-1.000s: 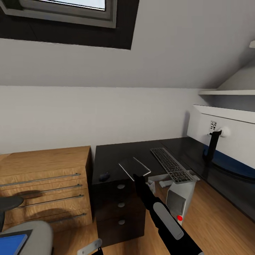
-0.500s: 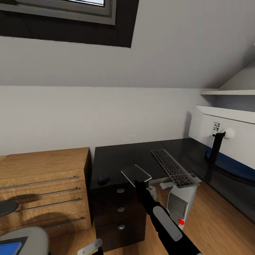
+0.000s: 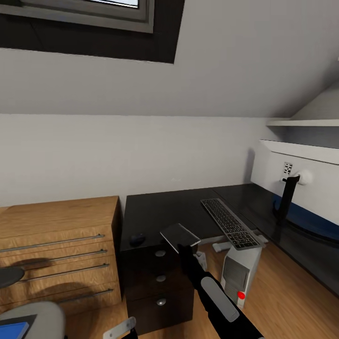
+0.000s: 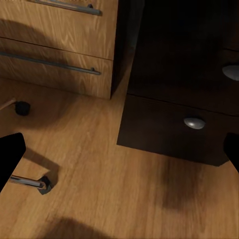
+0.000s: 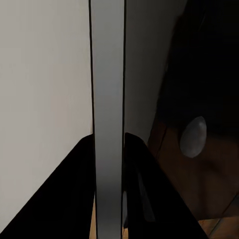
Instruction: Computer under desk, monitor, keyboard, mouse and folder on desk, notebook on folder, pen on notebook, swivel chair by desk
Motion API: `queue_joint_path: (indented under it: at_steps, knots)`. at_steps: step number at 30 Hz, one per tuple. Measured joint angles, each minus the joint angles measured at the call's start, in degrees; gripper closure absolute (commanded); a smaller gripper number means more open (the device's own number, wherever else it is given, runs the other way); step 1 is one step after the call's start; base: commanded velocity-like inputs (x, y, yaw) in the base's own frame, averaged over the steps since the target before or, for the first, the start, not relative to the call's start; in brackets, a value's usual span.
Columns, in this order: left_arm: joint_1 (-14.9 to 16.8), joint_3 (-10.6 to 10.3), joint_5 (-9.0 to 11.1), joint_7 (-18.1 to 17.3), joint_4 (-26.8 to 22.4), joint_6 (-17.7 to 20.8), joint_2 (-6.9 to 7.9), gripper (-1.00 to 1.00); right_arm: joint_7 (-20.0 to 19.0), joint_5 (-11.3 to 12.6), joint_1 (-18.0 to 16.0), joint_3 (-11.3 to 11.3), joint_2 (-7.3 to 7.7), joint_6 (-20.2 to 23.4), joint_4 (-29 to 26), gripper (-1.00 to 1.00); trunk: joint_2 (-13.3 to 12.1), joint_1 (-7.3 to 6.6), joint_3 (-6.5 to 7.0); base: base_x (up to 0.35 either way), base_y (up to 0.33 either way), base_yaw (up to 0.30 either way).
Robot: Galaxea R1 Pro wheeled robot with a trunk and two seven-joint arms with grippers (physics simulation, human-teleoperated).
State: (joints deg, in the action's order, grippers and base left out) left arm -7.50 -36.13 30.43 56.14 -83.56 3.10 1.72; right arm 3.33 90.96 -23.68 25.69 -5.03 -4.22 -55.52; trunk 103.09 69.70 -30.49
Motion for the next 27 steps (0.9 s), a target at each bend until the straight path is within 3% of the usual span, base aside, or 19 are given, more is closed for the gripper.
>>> queue_joint_path:
  at_steps: [27]
  knots:
    - [0.0, -0.1, 0.0, 0.0, 0.0, 0.0, 0.0, -1.0, 0.0, 0.0, 0.0, 0.0, -0.1, -0.1, 0.1, 1.0, 0.0, -0.01, 0.0, 0.065, 0.0, 0.0]
